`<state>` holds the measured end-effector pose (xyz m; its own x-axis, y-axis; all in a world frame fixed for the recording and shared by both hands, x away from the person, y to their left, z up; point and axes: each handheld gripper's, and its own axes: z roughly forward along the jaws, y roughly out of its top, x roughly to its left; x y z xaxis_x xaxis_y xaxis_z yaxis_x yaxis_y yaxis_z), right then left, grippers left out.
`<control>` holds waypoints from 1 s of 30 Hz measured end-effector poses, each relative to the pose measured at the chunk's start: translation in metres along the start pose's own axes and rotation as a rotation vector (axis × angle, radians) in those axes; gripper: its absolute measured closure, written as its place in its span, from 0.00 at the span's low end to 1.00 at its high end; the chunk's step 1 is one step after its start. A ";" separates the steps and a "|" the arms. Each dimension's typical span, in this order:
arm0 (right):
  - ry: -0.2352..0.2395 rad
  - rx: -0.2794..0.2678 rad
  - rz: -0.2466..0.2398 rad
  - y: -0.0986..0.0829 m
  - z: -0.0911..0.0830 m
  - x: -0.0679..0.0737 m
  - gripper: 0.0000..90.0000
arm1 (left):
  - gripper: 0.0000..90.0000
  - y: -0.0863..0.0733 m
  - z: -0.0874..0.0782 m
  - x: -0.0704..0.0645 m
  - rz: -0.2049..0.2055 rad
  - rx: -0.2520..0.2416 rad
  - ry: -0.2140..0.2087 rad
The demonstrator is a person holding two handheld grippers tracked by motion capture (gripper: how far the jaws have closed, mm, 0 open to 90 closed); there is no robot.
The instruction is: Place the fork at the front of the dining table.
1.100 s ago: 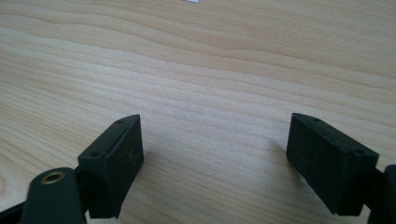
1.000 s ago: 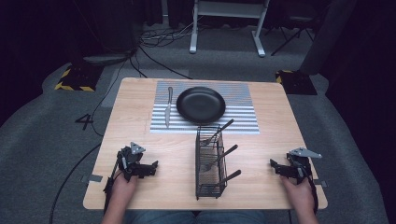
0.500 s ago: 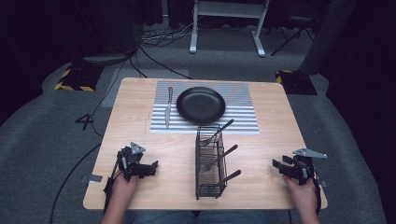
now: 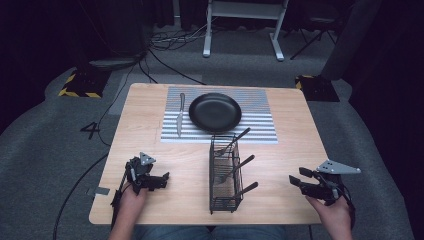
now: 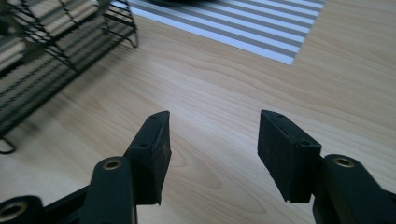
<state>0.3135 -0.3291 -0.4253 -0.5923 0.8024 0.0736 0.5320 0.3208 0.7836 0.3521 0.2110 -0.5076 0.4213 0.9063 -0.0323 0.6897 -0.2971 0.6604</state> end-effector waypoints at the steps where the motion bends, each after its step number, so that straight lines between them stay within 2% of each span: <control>1: 0.016 -0.001 -0.002 0.002 -0.002 0.002 0.49 | 0.00 0.000 0.000 0.000 0.000 0.001 0.000; 2: 0.016 -0.001 -0.002 0.002 -0.002 0.002 0.49 | 0.00 0.000 0.000 0.000 -0.001 0.000 0.001; 4: 0.048 -0.005 -0.017 0.009 -0.006 0.009 0.49 | 0.00 0.000 0.000 0.000 -0.002 0.000 0.002; 7: 0.048 0.003 -0.020 0.014 -0.010 0.016 0.49 | 0.00 0.000 0.000 0.000 -0.002 0.000 0.002; 8: 0.033 0.012 -0.019 0.017 -0.012 0.021 0.49 | 0.00 0.000 0.000 0.000 -0.002 0.000 0.002; 9: 0.030 0.014 -0.032 0.020 -0.015 0.026 0.49 | 0.00 0.000 0.000 0.000 -0.002 0.000 0.002; 10: 0.047 0.007 -0.051 0.023 -0.019 0.032 0.49 | 0.00 0.000 0.000 0.000 -0.002 0.000 0.002; 12: 0.070 -0.003 -0.110 0.033 -0.028 0.049 0.49 | 0.00 0.000 0.000 0.000 -0.002 0.000 0.002; 14: 0.077 -0.001 -0.119 0.036 -0.029 0.052 0.49 | 0.00 0.000 0.000 0.000 -0.001 -0.001 0.003; 16: 0.103 0.009 -0.139 0.043 -0.030 0.059 0.50 | 0.00 0.000 0.000 0.000 -0.002 0.001 0.001; 19: 0.114 0.016 -0.138 0.045 -0.030 0.062 0.50 | 0.00 0.000 0.000 0.000 -0.001 0.000 0.000; 22: 0.152 0.016 -0.151 0.050 -0.030 0.071 0.51 | 0.00 0.000 0.000 0.000 0.005 0.002 -0.003; 25: 0.167 0.011 -0.165 0.052 -0.031 0.076 0.51 | 0.00 0.000 0.000 0.000 0.005 0.002 -0.003; 29: 0.225 0.009 -0.184 0.058 -0.028 0.087 0.53 | 0.00 0.000 0.000 0.000 0.005 0.002 -0.003; 30: 0.225 0.009 -0.184 0.058 -0.028 0.087 0.53 | 0.00 0.000 0.000 0.000 0.005 0.002 -0.003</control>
<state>0.2762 -0.2549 -0.3561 -0.7984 0.5984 0.0666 0.4078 0.4560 0.7910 0.3525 0.2113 -0.5076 0.4263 0.9040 -0.0313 0.6887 -0.3019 0.6593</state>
